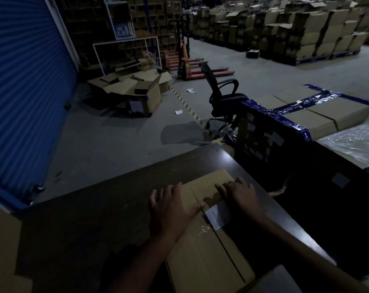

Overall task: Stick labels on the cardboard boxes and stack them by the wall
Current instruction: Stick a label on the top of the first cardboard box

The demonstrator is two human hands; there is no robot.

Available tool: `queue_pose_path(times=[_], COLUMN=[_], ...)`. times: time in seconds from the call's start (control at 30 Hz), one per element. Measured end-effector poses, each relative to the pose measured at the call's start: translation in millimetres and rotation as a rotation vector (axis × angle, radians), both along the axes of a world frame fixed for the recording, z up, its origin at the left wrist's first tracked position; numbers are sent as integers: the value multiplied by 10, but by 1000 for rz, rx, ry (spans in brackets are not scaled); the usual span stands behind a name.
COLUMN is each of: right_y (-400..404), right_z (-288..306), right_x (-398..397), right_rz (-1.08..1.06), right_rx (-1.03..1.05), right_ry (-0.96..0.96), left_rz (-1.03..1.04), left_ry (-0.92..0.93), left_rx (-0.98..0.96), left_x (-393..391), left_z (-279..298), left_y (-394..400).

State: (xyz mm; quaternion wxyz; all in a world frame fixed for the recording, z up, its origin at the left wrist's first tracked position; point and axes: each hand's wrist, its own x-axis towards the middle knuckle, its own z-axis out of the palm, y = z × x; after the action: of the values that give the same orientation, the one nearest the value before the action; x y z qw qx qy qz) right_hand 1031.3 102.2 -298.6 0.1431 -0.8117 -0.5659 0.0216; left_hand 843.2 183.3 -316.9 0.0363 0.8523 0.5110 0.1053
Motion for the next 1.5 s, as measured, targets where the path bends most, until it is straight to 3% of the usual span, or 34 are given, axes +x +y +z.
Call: queue_pose_path(times=[0.27,0.43,0.6,0.67,0.97,1.1,1.4,1.5], right_y=[-74,-95,-185,-235,-447,-491,-578,-625], right_z=[252,454,396,370,447,395,286,266], right_x=[121,231,227,227,144,46,-113,-195], right_rz=[177,208,-26,-100,-180,-218,-252,-199], right_rx=[24,-21,-57,-46,-131,-17,171,273], right_ry=[110,523,1002,1111,1168,1221,1578,1589], left_rz=[-18,-29,-27,-30,-85,-93,-108,-101], left_ry=[-9,-32,-34,-23,-21,-41,-63,-63], left_rx=[17,-20,-16,-17,-14,-9,-2,-5], left_x=[-32,-42,-44,-36,-54,-72,-75,-79], left_z=[-1,7,20,22,44,48,5,-20], left_y=[13,5,4,12,41,49,81,95])
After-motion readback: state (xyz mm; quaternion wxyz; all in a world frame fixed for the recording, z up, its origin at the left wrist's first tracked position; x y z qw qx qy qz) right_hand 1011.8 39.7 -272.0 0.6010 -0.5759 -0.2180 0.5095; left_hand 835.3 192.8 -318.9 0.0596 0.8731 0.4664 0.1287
